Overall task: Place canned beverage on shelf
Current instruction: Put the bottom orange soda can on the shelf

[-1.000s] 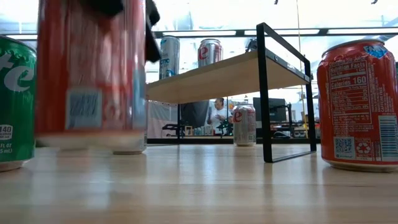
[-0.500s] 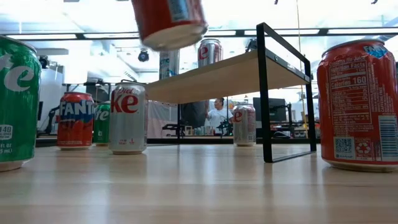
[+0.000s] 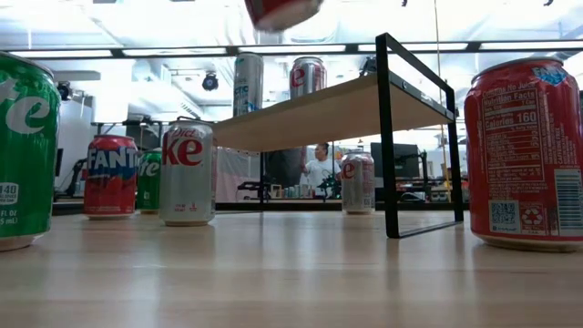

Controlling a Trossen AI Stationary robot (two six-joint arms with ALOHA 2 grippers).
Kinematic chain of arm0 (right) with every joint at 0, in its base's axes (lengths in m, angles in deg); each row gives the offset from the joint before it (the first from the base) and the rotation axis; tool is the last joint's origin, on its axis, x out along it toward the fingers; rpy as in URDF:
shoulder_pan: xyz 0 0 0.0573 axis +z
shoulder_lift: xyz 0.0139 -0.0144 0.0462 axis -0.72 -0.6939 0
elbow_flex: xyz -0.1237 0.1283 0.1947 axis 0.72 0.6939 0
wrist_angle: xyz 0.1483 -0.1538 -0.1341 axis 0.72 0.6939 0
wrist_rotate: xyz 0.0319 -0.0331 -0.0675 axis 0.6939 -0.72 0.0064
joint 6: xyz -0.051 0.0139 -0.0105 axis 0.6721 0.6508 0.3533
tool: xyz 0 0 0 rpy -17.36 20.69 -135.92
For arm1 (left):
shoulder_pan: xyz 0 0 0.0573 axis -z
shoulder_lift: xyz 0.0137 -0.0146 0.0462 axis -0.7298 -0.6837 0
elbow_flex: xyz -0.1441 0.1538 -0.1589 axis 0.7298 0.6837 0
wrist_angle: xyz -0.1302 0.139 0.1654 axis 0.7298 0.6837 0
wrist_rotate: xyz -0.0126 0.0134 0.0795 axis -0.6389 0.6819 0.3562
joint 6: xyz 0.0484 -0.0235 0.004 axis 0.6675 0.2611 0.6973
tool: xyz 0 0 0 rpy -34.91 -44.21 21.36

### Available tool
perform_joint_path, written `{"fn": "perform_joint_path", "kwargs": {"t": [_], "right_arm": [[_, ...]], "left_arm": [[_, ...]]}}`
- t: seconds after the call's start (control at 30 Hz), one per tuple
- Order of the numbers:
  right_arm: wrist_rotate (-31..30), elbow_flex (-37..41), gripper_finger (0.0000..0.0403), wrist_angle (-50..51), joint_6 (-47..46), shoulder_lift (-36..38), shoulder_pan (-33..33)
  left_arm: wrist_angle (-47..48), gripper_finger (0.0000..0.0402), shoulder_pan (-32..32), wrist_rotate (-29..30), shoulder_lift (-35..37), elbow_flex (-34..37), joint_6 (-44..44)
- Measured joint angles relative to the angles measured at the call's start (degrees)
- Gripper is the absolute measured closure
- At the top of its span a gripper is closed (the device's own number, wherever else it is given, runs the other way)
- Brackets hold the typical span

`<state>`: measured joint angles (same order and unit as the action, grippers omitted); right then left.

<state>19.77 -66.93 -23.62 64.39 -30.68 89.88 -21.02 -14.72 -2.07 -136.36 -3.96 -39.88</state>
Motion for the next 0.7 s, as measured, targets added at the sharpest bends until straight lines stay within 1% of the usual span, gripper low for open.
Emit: {"fn": "perform_joint_path", "kwargs": {"t": [0.07, 0.2, 0.27, 0.37, 0.47, 0.7], "right_arm": [[-0.07, 0.89, 0.0394, -3.53, 2.87, 0.0, -0.1], [-0.04, 2.91, 0.0394, -10.15, 8.26, 0.0, -0.38], [-0.04, 3.37, 0.0394, -11.78, 9.41, 0.0, -0.76], [-0.09, 3.56, 0.0394, -11.92, 9.42, 0.0, -1.45], [-0.11, 3.6, 0.0394, -11.83, 10.11, 0.0, -1.58], [-0.09, 0.95, 0.0394, -6.42, 10.15, 0.02, -1.49]], "left_arm": [[-0.22, 0.0132, 0.04, 0.44, 0.99, 0.0, -1.79], [-0.51, 0.0132, -0.72, 3.34, 3.61, 0.0, -6.58], [-1.09, 0.0132, -1.75, 4.22, 4.7, -0.02, -8.55], [-0.8, 0.0132, -3.79, 4.09, 5.35, -0.02, -9.17], [-0.66, 0.0132, -6.61, 1.6, 5.84, -0.02, -9.42], [-0.13, 0.0132, -14.56, -5.02, 6.05, -0.02, -10.5]]}}
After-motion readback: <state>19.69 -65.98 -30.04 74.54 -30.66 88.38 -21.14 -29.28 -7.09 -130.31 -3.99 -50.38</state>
